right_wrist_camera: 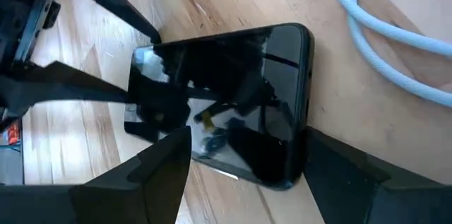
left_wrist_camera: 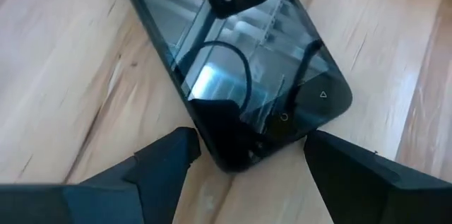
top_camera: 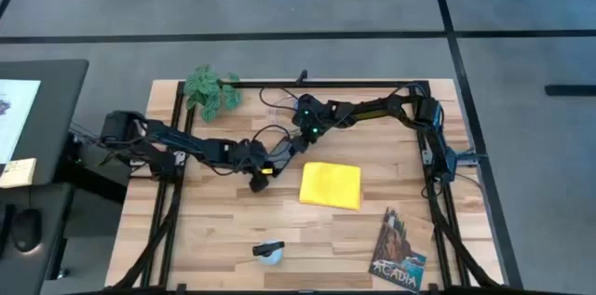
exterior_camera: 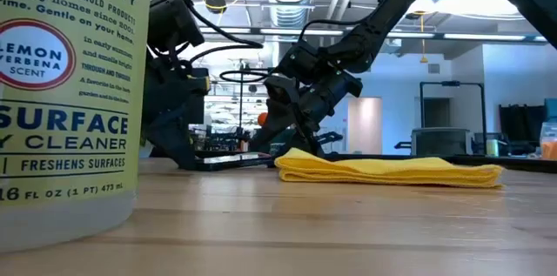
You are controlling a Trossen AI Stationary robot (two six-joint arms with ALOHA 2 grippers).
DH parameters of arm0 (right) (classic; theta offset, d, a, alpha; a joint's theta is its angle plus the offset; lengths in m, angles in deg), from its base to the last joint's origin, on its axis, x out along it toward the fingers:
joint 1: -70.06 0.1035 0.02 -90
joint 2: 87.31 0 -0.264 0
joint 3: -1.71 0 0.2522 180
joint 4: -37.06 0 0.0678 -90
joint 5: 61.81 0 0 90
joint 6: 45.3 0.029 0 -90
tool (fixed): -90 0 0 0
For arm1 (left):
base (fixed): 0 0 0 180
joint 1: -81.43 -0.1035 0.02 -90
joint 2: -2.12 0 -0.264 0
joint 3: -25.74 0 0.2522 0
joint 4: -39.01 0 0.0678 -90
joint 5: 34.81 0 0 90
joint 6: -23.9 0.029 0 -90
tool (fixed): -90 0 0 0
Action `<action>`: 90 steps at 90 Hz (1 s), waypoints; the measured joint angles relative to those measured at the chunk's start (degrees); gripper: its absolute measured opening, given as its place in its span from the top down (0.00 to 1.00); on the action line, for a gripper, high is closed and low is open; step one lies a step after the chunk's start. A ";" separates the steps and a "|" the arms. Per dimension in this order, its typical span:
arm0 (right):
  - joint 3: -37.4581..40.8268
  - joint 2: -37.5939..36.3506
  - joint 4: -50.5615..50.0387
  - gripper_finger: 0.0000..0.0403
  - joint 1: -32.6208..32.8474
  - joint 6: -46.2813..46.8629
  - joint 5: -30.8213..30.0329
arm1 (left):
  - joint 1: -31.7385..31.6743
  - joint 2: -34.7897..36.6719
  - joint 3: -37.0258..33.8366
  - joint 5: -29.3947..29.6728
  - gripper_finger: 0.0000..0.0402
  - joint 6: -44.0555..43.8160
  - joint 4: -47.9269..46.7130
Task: Apply microfiber cloth
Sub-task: Spray the front of the cellphone using the cleaning bottle
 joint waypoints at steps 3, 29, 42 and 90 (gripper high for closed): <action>0.02 0.00 0.49 0.39 0.00 0.40 0.17 | 0.00 -0.15 0.00 0.09 0.36 0.03 0.41; -1.09 0.09 1.71 0.43 0.24 0.51 2.20 | -0.11 -0.40 -0.12 1.22 0.36 0.43 3.46; -1.09 0.09 3.27 0.53 0.15 0.45 2.13 | -0.15 -0.52 -0.20 2.27 0.36 1.30 5.42; -1.19 -5.07 1.09 0.95 -1.06 -8.72 -0.19 | 2.76 6.62 -0.12 7.30 0.36 -3.28 3.20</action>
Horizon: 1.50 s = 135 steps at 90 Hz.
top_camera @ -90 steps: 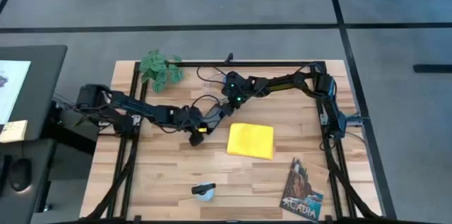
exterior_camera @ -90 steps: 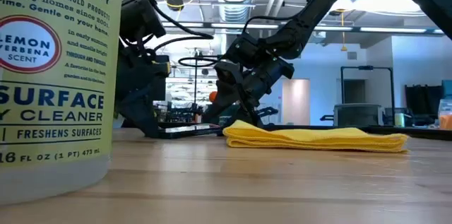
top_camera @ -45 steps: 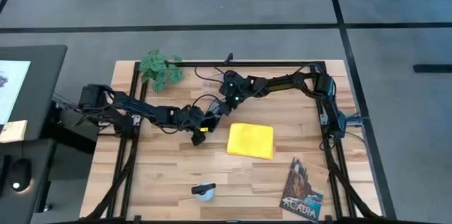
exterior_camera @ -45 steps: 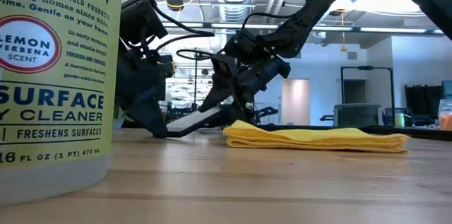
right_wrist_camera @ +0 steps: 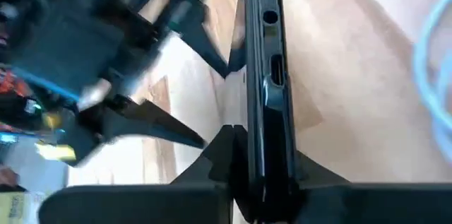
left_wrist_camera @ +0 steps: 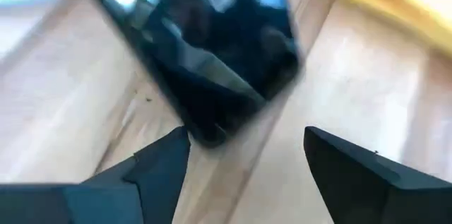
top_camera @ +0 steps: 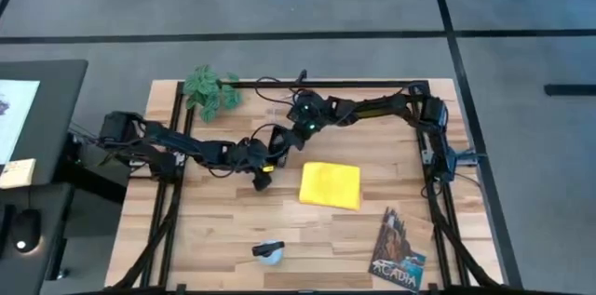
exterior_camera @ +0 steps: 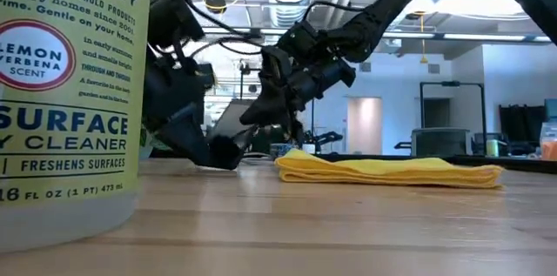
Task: Apply microfiber cloth
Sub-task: Spray the front of the cellphone using the cleaning bottle
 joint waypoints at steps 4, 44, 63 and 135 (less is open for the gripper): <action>0.02 -1.59 -2.68 0.95 -0.17 -3.32 -1.48 | 0.31 2.01 -0.40 1.91 0.36 0.28 0.67; 12.11 -22.12 -6.93 0.95 4.32 -19.40 -9.22 | -18.92 1.54 -12.99 -22.53 0.36 3.59 46.02; 17.13 -25.14 0.50 0.95 5.84 -15.89 -11.51 | -19.94 -8.98 -7.62 -29.43 0.36 5.07 51.89; 16.93 -24.91 -1.82 0.95 4.22 -18.22 -12.70 | -14.68 -18.10 3.05 -33.54 0.38 15.22 53.42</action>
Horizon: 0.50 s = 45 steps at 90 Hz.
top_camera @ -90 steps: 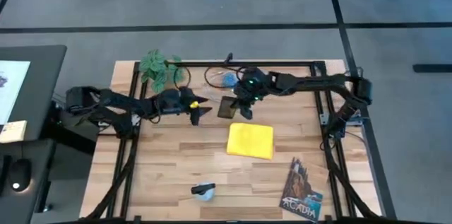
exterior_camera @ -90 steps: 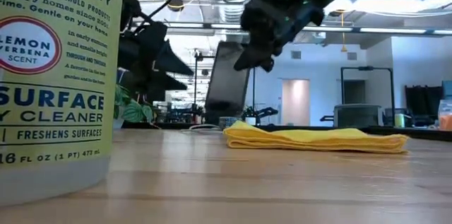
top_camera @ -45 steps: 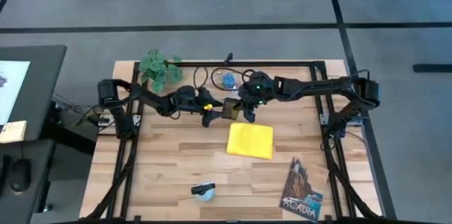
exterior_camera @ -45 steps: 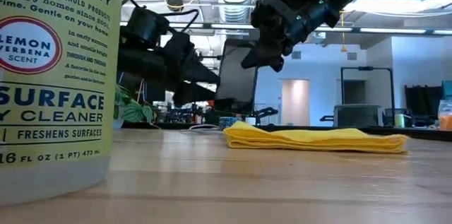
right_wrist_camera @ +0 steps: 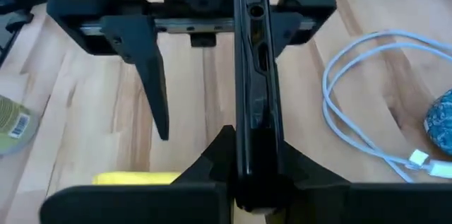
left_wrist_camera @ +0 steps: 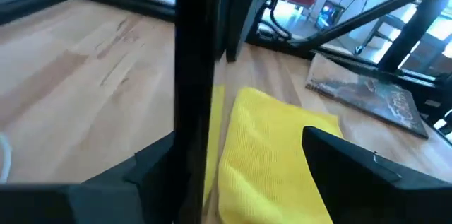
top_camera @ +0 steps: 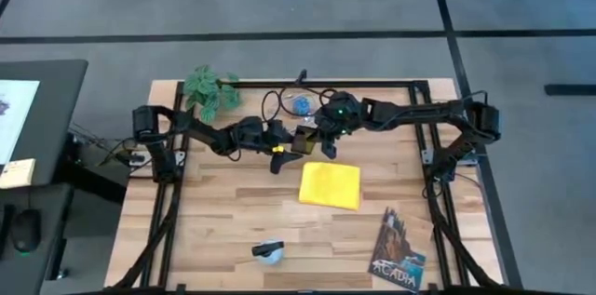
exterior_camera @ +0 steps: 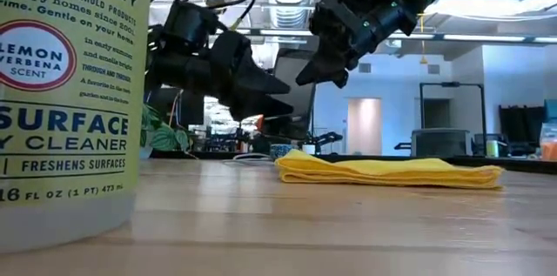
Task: Apply microfiber cloth
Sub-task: Spray the front of the cellphone using the cleaning bottle
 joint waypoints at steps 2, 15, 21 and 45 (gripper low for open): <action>0.00 0.00 -0.05 0.95 -0.02 -0.02 0.13 | 0.14 -0.13 0.27 0.17 0.39 0.26 -0.18; 0.07 -0.89 -0.55 0.95 -0.21 -0.02 0.33 | 0.64 -0.34 0.75 1.85 0.49 1.71 -0.89; 0.07 -1.54 -0.74 0.95 -0.15 -0.04 0.33 | 0.64 -0.32 0.88 2.30 0.55 1.93 -1.81; 0.07 -4.04 -0.41 0.95 -0.23 0.27 1.29 | 0.84 -0.80 0.73 2.52 0.68 1.73 -2.99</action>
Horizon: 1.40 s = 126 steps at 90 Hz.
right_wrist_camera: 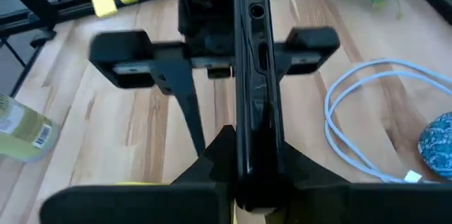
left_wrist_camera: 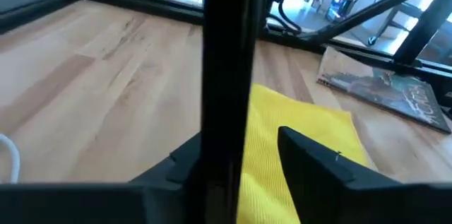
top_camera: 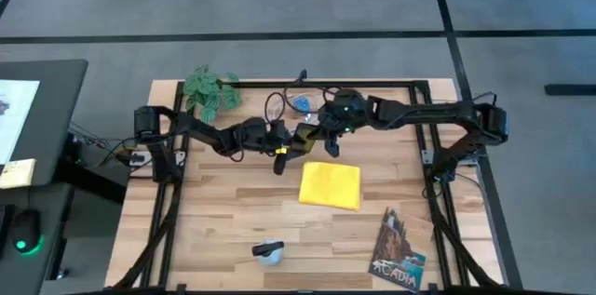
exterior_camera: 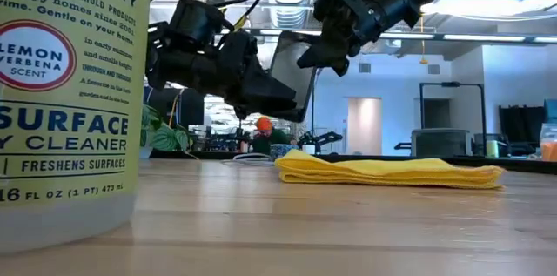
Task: Apply microfiber cloth
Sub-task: Spray the front of the cellphone using the cleaning bottle
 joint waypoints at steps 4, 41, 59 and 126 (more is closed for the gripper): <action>0.00 -0.20 -0.04 0.95 0.00 0.02 0.00 | 0.00 0.00 -0.01 0.38 0.70 0.00 0.00; -0.15 -0.32 -2.13 0.95 0.36 0.39 0.75 | 0.17 -0.02 -0.07 0.91 0.97 -0.34 0.26; -0.15 -0.33 -2.60 0.90 0.32 0.22 0.06 | 0.69 -0.02 -0.08 1.53 0.98 -1.70 -0.48; 8.75 -16.05 -12.79 0.38 28.41 13.34 -19.61 | 1.67 6.67 -10.60 14.27 0.98 -7.67 -4.82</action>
